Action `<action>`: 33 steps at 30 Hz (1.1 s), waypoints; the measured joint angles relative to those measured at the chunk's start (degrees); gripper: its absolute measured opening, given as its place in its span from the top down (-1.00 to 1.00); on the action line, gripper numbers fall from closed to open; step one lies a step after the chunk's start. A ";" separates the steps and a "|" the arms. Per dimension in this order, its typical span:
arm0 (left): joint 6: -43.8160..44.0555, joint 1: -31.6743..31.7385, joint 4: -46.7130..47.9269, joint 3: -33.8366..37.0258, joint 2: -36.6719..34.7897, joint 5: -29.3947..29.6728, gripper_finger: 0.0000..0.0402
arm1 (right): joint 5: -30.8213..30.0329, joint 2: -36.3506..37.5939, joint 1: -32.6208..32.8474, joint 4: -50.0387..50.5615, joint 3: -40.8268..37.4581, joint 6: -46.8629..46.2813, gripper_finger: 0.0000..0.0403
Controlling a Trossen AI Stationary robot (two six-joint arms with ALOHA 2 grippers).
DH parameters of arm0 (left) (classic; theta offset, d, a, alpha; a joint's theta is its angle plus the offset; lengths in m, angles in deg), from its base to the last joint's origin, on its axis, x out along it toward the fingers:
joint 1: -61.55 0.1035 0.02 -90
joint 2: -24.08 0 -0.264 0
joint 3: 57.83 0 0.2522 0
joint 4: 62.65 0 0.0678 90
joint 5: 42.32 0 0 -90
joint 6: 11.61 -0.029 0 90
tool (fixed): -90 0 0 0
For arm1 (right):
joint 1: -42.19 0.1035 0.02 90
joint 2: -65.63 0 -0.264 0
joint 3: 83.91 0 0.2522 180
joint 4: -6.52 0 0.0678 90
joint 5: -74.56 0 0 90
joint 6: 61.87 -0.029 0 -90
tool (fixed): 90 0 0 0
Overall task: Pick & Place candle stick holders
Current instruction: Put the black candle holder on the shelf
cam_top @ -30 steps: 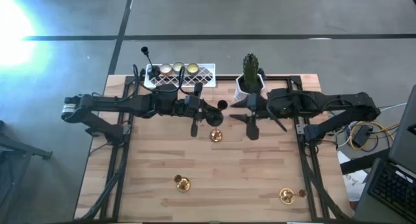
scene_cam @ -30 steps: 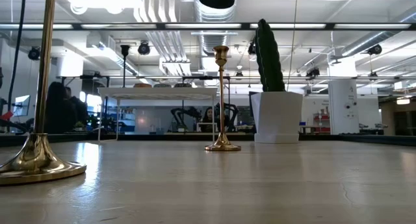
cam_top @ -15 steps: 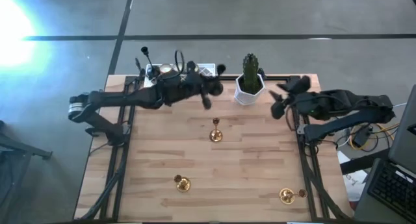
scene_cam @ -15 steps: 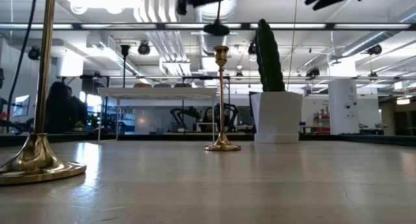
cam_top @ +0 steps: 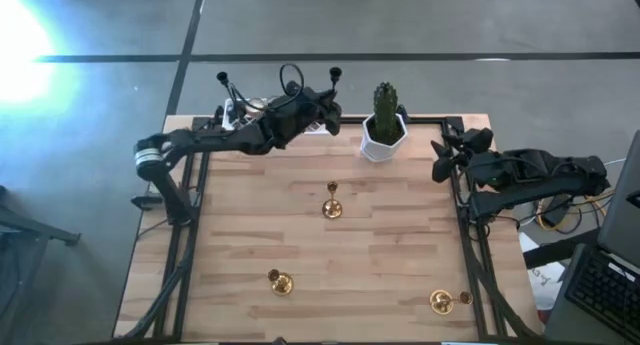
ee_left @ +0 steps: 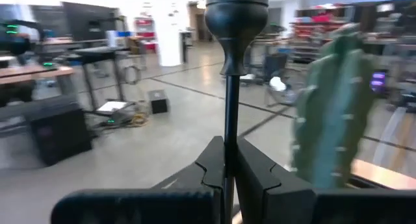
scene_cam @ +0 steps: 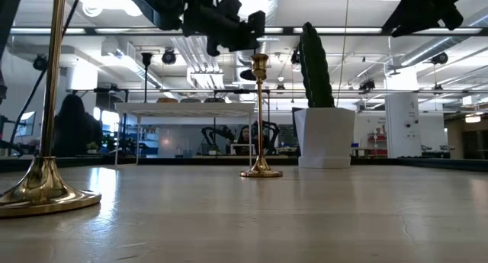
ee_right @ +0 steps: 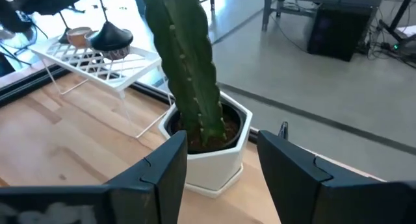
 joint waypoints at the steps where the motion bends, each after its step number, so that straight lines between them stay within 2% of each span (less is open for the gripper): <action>1: 0.00 0.03 -0.75 0.00 0.72 1.70 0.92 | 0.02 0.29 0.00 -0.47 -0.50 0.57 0.09; 4: 0.05 0.27 -0.81 0.00 2.45 5.69 0.92 | 0.02 0.43 0.00 -1.44 -1.64 1.22 0.08; 10: 0.26 0.80 -0.65 0.02 4.63 9.43 0.92 | 0.02 0.01 0.00 -1.47 -2.21 1.71 0.08; 18: 2.90 2.23 -0.79 0.43 5.03 9.80 0.92 | 0.02 -0.03 0.00 -1.41 -2.48 1.87 0.08; 27: 6.46 3.59 -7.35 6.45 5.03 9.71 0.92 | 0.04 -0.05 0.02 -1.43 -2.48 2.47 0.08; 33: 6.74 3.77 -7.44 7.65 5.03 9.51 0.92 | 0.04 -0.05 0.02 -1.45 -2.48 2.41 0.11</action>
